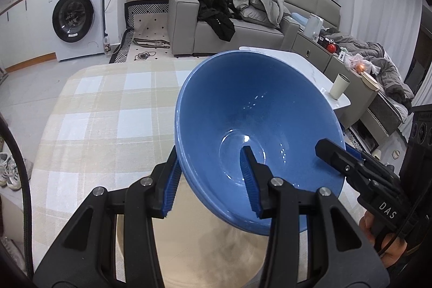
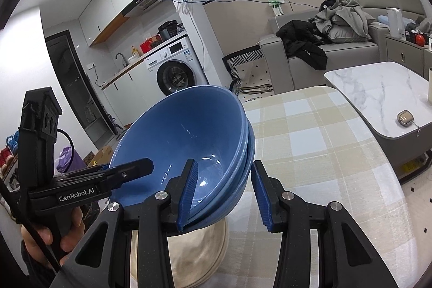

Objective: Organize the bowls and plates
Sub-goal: 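Lift the nested blue bowls with the left gripper and carry them over the cream plates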

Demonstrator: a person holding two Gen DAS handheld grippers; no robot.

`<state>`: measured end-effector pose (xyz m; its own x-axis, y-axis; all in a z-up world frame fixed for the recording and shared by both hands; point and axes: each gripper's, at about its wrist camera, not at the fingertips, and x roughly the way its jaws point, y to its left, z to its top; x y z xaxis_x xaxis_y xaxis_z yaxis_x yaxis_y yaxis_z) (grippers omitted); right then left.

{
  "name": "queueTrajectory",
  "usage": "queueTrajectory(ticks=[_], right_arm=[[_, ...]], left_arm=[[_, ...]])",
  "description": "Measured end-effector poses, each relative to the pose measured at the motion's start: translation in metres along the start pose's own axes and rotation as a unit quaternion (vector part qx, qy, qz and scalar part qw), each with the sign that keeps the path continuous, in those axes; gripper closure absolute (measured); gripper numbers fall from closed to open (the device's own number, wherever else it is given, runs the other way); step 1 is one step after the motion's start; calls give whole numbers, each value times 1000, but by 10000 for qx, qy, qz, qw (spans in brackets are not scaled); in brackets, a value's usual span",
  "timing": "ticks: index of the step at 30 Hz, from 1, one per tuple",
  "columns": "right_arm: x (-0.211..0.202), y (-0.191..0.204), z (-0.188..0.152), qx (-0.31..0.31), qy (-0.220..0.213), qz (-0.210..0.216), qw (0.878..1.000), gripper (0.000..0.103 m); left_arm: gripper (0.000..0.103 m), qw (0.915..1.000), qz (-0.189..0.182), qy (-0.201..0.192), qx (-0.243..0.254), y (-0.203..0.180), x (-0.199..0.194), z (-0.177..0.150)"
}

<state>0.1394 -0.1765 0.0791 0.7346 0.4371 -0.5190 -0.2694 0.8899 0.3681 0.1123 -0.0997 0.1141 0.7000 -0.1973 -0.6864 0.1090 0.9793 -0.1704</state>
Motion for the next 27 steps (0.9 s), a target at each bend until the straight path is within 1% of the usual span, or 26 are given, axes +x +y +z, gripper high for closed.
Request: queueTrajectory(ticks=[11,23,27], right_arm=[[8,25,-8,-226,138,206,9994,61],[24,38,-17,-322,363,345,9982,61],[30,42,-21,-337,445,388,9977,61]], left_arm=[[63,9997,187,-22,-124,28,-23,-19],[63,9990,348,81,-265,52,-25,-39],[63,9986,400,147,-305,58,-20,-43]])
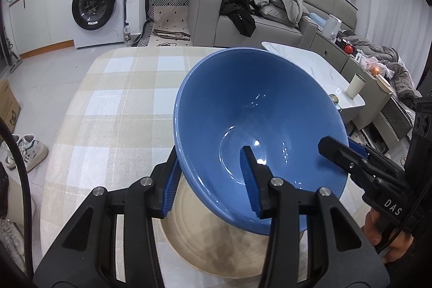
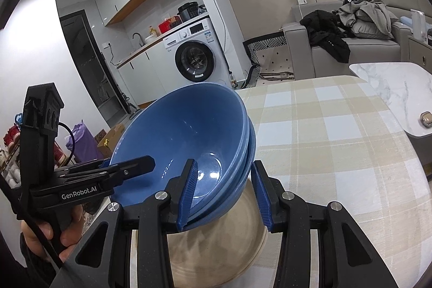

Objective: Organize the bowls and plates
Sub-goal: 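Lift the nested blue bowls with the left gripper and carry them over the cream plates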

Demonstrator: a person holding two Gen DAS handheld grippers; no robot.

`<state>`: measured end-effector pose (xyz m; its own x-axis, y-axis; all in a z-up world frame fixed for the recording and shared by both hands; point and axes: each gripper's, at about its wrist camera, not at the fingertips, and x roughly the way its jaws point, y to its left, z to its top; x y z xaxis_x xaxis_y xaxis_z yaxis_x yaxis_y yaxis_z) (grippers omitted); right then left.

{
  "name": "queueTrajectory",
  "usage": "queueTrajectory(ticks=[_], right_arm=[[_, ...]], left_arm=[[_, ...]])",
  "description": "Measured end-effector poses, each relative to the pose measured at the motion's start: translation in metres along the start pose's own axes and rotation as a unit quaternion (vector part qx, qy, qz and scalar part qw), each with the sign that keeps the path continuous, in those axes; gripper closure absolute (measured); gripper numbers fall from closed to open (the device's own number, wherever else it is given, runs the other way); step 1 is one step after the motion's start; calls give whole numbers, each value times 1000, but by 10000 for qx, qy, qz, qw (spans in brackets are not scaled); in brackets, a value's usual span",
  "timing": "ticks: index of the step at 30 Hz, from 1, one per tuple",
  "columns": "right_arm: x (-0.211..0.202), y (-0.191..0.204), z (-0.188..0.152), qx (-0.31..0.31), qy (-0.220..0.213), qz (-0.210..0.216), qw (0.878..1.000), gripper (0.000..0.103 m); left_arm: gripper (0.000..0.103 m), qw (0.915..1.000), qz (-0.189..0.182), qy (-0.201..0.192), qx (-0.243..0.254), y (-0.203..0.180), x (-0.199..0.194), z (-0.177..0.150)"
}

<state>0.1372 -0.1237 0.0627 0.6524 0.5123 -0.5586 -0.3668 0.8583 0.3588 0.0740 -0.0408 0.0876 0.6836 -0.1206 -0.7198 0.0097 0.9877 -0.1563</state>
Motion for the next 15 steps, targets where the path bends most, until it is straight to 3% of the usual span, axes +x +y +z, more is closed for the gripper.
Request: queueTrajectory(ticks=[15], right_arm=[[19,4,-10,28,348,97,9993,61]], left_arm=[[63,9994,114,258,-185,26,19,-15]])
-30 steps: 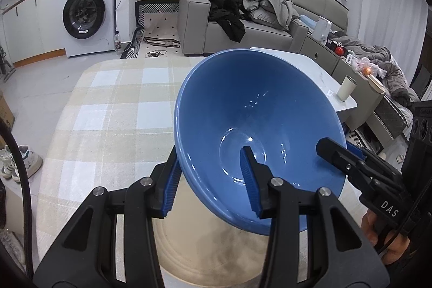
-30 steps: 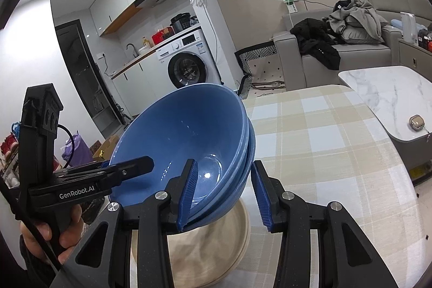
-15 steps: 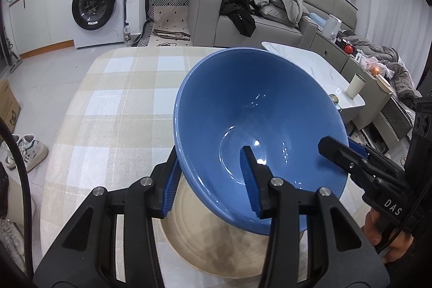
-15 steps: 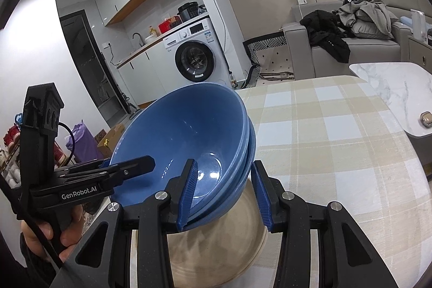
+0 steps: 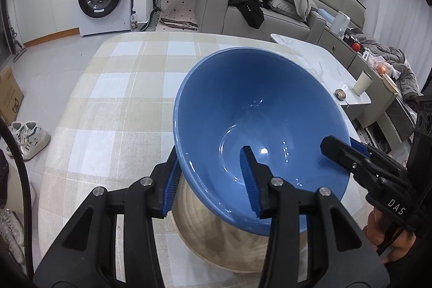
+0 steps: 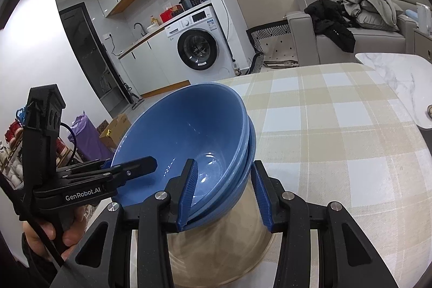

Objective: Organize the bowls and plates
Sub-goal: 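Lift the nested blue bowls with the left gripper and carry them over the cream plates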

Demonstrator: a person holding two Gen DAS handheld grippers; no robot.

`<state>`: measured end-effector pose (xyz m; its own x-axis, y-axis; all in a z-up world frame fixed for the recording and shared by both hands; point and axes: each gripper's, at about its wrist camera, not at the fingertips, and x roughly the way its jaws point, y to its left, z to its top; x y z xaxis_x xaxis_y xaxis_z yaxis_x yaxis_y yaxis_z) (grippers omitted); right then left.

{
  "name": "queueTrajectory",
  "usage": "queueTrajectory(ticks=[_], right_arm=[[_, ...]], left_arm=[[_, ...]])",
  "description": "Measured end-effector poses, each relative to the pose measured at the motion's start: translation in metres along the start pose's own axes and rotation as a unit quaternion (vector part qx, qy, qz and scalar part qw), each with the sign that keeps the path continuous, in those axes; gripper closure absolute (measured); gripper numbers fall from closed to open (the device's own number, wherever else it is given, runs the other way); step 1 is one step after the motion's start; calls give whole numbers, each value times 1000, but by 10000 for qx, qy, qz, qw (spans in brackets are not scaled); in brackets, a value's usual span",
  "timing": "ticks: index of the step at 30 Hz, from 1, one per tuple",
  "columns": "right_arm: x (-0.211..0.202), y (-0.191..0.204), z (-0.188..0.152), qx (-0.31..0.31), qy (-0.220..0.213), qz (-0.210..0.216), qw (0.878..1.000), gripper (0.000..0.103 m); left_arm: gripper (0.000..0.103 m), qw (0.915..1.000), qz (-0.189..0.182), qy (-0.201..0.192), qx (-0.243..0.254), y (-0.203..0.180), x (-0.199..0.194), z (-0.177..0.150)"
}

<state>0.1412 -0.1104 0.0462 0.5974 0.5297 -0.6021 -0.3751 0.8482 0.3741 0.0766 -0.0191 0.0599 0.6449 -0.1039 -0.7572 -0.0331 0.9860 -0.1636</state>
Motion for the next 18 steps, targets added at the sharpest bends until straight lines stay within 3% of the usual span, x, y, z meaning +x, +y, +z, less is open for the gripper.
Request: queueTrajectory(ticks=[18], right_arm=[[3,-2,-1,51,24,59,10000,56]], left_arm=[[63,9996,-158,212,-49,13,23,8]])
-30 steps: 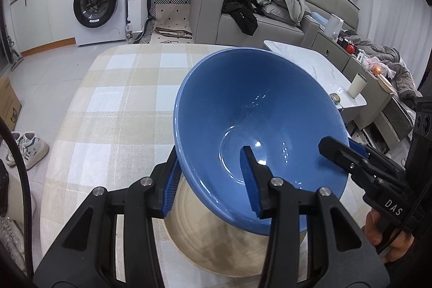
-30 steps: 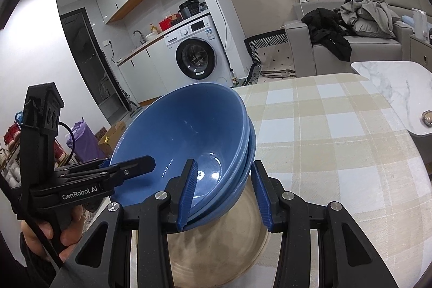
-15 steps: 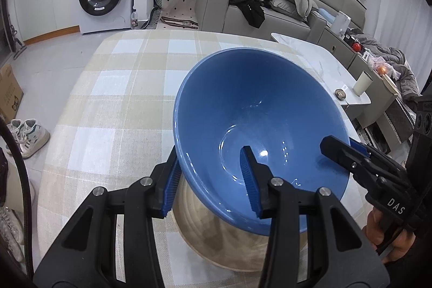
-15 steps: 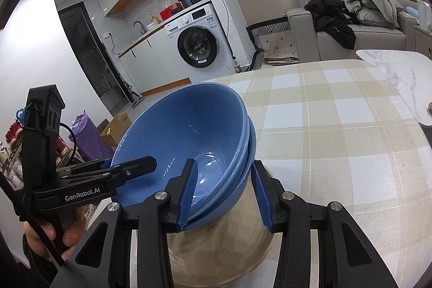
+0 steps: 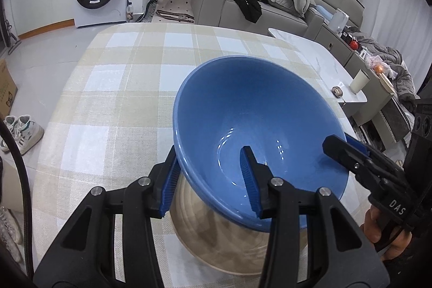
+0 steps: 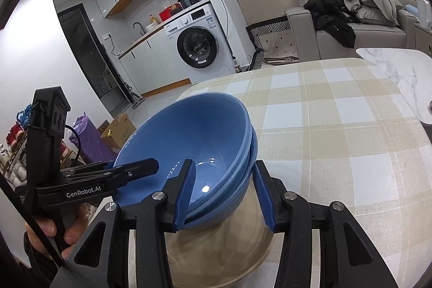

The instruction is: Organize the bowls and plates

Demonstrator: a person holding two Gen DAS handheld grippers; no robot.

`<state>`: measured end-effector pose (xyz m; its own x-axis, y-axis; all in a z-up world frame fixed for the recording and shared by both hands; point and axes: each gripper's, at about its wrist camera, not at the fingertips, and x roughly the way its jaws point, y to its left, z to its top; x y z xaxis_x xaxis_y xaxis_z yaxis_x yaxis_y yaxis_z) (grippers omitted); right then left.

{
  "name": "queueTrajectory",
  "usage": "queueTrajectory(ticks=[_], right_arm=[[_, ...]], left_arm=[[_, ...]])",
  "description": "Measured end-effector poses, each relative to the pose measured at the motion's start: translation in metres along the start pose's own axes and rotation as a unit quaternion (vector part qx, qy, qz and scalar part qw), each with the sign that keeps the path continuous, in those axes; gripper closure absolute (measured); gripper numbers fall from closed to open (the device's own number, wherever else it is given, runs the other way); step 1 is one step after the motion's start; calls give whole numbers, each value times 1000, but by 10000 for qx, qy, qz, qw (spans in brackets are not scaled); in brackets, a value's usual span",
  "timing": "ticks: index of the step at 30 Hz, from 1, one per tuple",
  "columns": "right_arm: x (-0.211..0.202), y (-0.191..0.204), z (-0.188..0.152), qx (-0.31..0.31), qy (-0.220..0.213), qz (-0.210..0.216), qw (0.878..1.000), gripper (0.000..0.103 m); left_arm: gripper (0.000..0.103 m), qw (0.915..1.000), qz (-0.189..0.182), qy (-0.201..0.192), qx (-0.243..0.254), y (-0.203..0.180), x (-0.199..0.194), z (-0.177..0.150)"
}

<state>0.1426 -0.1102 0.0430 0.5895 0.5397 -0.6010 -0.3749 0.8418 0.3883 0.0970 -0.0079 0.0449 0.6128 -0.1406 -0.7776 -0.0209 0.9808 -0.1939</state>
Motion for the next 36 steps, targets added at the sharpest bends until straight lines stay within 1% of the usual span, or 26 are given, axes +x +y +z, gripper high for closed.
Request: queueTrajectory(ticks=[2,6,8,10,11,12,14,15,16,17,19,20,21,23,26,29,33,36], right_arm=[[-2,0,-1,-28,-30,5,10000,56],[-2,1,-1,-50,-10,30,10000,54],[-2,1,0,-67,15,45,10000,52],[-2,1,1,-112,42,15,9999,47],[-2,1,1,-134,54,-35,9999,39],[-1,0,1,-162,50,-116,9998,36],[-1,-1,1,-186,39,-112,9998,33],[-1,-2,1,-196,59,-80,9998,26],[-2,-2,1,-220,41,-67,9997,21],[-3,-2,1,-254,-4,-68,9997,14],[-7,-1,1,-329,-142,-112,9993,8],[-8,-1,2,-363,-206,-135,9990,3],[-10,0,2,-400,-270,-149,9987,1],[-16,0,2,-487,-401,-112,9979,1],[-21,-2,1,-574,-456,-23,9973,1],[-29,-4,-6,-710,-554,-83,9959,0],[-42,-13,-17,-752,-754,-79,9943,0],[-50,-19,-28,-838,-819,-43,9931,0]], left_arm=[[63,10000,46,0,48,-1,1,0],[61,10000,18,19,66,1,3,0],[57,9999,51,10,100,3,2,0],[46,9998,116,-36,151,5,-1,0],[37,9997,139,-68,164,6,-3,0],[33,9997,157,-113,179,8,-7,-1],[30,9994,120,-236,242,10,-16,-1],[23,9991,75,-308,293,11,-21,-2],[20,9986,53,-397,351,12,-26,-3],[17,9978,69,-501,417,12,-32,-5],[2,9953,213,-740,583,13,-43,-9],[1,9936,262,-887,648,15,-49,-12],[1,9919,279,-1027,690,17,-54,-15],[1,9900,220,-1206,702,24,-63,-20],[1,9876,95,-1426,642,38,-71,-30],[1,9856,81,-1585,587,52,-75,-39],[1,9855,-30,-1595,584,67,-74,-52],[1,9852,22,-1560,714,70,-68,-60]])
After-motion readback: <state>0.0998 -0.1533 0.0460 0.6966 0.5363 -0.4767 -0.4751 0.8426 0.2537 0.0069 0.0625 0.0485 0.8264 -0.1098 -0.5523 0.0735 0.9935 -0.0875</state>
